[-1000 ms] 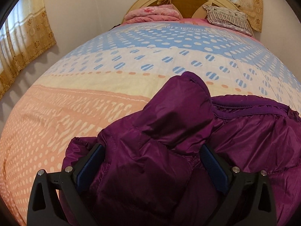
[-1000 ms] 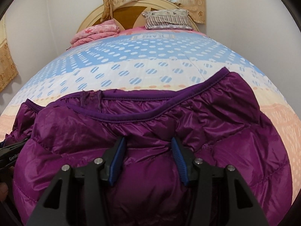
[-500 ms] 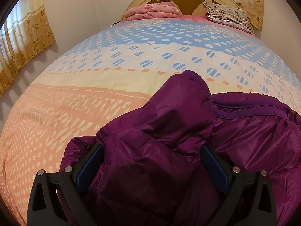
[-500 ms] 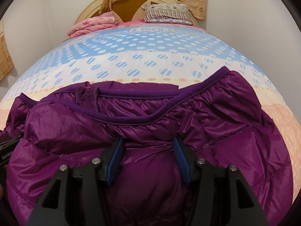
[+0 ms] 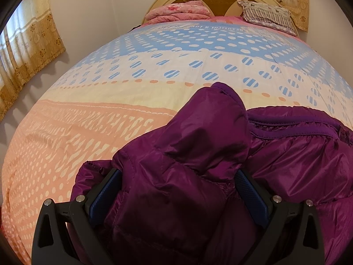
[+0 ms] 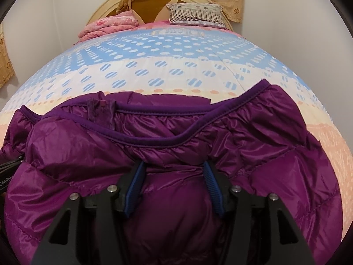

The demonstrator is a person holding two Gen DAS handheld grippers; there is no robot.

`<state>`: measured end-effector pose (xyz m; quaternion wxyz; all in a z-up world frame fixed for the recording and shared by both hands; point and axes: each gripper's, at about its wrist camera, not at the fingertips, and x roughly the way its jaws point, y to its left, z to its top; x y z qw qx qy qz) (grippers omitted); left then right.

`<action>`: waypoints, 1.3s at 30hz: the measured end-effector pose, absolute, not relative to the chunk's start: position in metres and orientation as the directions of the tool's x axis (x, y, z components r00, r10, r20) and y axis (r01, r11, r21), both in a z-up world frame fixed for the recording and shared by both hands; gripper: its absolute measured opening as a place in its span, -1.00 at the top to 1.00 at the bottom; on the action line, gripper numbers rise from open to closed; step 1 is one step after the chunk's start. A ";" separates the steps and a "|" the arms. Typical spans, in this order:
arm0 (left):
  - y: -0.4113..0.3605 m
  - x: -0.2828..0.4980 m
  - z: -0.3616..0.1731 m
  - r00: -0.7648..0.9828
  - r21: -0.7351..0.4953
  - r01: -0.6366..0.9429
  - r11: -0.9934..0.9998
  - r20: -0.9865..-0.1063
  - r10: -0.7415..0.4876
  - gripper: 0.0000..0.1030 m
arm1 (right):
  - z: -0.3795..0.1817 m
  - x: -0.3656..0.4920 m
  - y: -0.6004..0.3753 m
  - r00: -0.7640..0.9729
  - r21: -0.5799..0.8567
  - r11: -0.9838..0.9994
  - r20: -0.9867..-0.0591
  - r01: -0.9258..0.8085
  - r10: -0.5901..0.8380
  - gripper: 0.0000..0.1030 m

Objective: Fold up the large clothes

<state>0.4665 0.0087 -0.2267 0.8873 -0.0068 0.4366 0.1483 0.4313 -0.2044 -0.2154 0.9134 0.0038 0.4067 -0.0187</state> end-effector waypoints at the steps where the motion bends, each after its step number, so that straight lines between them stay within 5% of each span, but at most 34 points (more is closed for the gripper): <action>1: 0.008 0.467 -0.226 0.571 0.124 -0.267 0.956 -0.778 0.261 -0.98 | -0.215 0.431 -0.204 0.667 -0.011 0.999 -0.744 0.038 -0.033 -0.14; 10: -0.007 0.426 -0.172 0.708 0.041 -0.258 0.965 -0.672 0.217 -0.98 | -0.173 0.410 -0.179 0.743 -0.001 0.999 -0.668 0.037 -0.028 -0.14; 15: -0.018 0.435 -0.206 0.649 0.138 -0.257 0.957 -0.709 0.276 -0.98 | -0.191 0.419 -0.157 0.713 -0.056 0.998 -0.700 -0.003 -0.038 -0.14; 36: -0.009 0.455 -0.220 0.534 0.082 -0.213 0.973 -0.824 0.187 -0.98 | -0.208 0.431 -0.161 0.651 -0.063 0.998 -0.758 -0.022 -0.033 -0.17; 39: 0.001 0.421 -0.189 0.633 0.044 -0.217 0.975 -0.754 0.175 -0.98 | -0.184 0.398 -0.168 0.701 -0.036 0.999 -0.713 0.002 -0.027 -0.22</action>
